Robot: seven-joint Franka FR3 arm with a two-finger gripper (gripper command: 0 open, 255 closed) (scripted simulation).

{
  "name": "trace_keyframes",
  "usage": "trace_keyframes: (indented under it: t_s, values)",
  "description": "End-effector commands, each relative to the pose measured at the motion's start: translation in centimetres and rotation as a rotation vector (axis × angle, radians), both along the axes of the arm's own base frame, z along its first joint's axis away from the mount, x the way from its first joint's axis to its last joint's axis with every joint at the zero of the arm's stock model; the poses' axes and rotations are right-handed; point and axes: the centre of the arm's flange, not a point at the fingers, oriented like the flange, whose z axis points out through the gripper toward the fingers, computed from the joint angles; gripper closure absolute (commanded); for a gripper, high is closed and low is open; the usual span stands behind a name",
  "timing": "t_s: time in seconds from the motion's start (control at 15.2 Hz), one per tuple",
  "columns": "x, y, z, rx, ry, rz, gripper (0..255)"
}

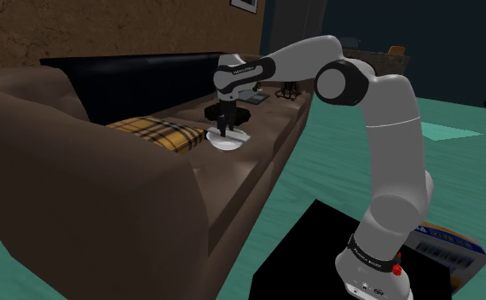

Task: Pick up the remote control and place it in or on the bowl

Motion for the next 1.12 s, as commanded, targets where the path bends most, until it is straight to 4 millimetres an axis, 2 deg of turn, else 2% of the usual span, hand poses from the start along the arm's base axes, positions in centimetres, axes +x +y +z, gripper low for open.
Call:
trace_keyframes:
  t_s: [0.0, 0.26, 0.53, 1.06]
  values:
    - [0.0, 0.0, 0.0, 0.0, 0.0, 0.0, 0]
    - [0.0, 0.0, 0.0, 0.0, 0.0, 0.0, 0]
    - [0.2, 0.1, 5.0, 0.0, 0.0, 0.0, 0]
    - [0.2, 0.1, 5.0, 0.0, 0.0, 0.0, 0]
